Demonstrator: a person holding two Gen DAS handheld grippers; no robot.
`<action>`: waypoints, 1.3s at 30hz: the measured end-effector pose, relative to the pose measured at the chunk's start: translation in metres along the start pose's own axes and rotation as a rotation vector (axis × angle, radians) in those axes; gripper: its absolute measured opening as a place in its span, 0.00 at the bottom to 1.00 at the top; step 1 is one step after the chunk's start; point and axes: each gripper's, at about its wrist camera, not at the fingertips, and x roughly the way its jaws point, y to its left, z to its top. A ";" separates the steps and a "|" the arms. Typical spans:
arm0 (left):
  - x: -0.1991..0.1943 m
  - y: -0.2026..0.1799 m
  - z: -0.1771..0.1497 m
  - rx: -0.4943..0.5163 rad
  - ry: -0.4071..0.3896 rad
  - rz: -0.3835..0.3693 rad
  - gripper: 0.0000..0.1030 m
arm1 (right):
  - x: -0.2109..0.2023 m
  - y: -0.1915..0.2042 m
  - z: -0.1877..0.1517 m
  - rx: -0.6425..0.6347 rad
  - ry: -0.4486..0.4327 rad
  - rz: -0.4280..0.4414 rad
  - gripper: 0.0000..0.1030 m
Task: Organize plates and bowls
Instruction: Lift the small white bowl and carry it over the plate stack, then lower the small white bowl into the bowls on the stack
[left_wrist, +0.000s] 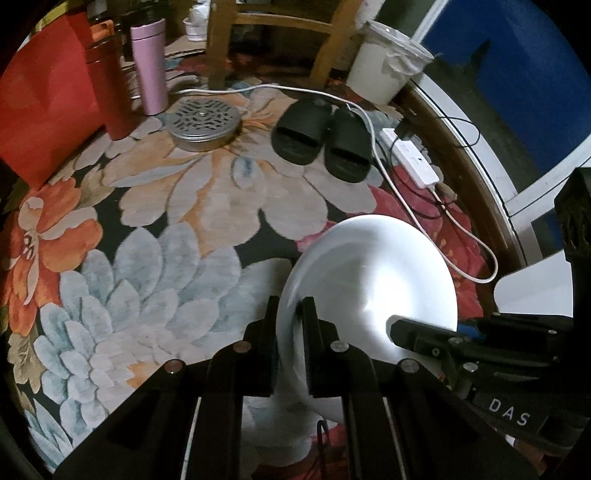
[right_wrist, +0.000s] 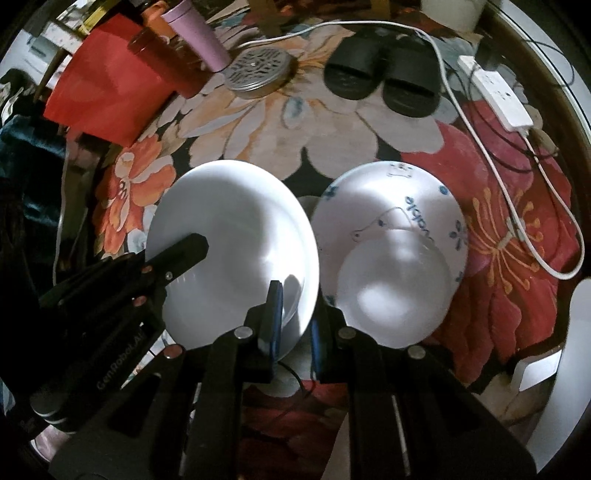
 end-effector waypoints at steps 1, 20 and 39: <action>0.002 -0.003 0.001 0.003 0.002 -0.002 0.08 | 0.000 -0.003 0.000 0.006 0.000 -0.002 0.14; 0.057 -0.056 0.009 0.080 0.064 -0.077 0.09 | 0.002 -0.065 0.000 0.110 0.002 -0.060 0.14; 0.118 -0.082 -0.020 0.127 0.219 -0.083 0.17 | 0.037 -0.105 -0.014 0.156 0.093 -0.087 0.16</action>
